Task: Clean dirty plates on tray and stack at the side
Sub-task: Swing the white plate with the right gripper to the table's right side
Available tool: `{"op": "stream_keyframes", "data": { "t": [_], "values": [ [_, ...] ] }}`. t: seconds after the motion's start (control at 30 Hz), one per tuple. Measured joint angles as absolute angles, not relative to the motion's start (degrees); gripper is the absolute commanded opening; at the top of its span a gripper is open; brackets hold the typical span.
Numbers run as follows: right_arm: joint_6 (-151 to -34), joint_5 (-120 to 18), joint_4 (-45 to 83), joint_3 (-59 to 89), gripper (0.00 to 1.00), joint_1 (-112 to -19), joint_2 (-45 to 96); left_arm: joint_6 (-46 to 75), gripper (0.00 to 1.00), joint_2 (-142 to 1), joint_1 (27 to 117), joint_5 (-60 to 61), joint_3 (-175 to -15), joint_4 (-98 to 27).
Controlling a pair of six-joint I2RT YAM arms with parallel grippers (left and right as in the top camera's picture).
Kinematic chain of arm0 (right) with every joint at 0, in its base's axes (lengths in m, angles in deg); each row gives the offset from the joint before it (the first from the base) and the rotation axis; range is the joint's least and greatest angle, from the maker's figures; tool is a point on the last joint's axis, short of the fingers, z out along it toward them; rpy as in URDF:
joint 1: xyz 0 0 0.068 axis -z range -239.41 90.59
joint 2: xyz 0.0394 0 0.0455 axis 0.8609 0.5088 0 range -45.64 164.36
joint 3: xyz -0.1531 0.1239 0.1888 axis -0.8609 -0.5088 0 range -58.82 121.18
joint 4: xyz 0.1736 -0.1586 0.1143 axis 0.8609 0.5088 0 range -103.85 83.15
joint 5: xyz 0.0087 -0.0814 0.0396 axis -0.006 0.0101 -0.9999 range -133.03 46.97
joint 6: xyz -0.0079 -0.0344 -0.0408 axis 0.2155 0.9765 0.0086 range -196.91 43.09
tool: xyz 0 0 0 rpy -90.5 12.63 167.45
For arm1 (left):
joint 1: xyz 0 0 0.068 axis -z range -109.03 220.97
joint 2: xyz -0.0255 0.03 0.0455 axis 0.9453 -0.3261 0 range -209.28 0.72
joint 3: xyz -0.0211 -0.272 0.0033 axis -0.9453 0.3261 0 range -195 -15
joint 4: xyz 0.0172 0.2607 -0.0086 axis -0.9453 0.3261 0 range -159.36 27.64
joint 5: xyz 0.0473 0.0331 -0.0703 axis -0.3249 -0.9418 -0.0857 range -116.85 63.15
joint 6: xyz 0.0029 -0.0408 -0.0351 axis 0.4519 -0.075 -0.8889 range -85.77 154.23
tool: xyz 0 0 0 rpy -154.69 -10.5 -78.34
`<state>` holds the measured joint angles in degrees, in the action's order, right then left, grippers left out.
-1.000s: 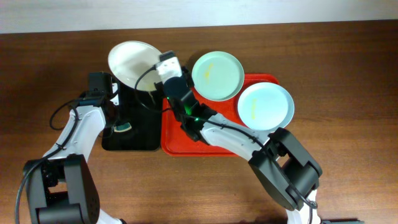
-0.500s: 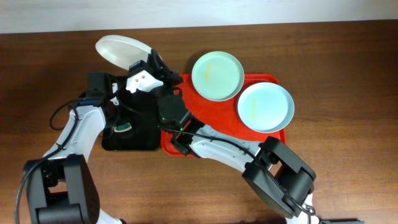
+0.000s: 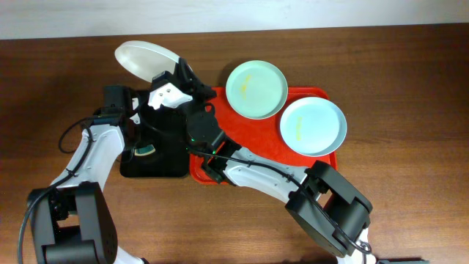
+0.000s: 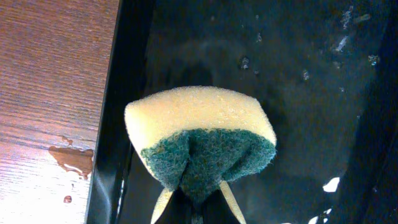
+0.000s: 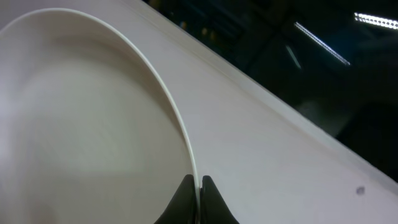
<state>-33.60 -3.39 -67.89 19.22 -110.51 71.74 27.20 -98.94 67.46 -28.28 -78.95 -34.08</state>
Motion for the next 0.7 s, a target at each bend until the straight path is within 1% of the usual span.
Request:
{"op": "stream_keyframes", "data": {
  "t": [0.07,0.13,0.3,0.4,0.53,0.7],
  "values": [
    [-35.56,-0.37,-67.39,19.22,0.04,-110.51,71.74,27.2,0.0,-98.94,67.46,-28.28,-78.95,-34.08],
    [-39.61,3.39,-62.82,19.42,0.04,-110.51,71.74,27.2,0.0,-98.94,67.46,-28.28,-78.95,-34.08],
    [-51.91,7.36,-45.51,19.44,0.04,-110.46,71.74,27.2,0.0,-98.94,67.46,-28.28,-78.95,-34.08],
    [-61.4,8.17,-37.12,19.37,0.04,-110.4,71.74,27.2,0.0,-98.94,67.46,-28.28,-78.95,-34.08],
    [-70.56,6.93,-31.54,19.39,0.04,-109.83,71.74,27.2,0.0,-98.94,67.46,-28.26,-78.95,-34.05],
    [-79.98,0.22,-24.13,19.39,0.04,-108.12,69.97,27.2,0.0,-98.94,67.46,-28.26,-78.95,-34.05]
  ]
}}
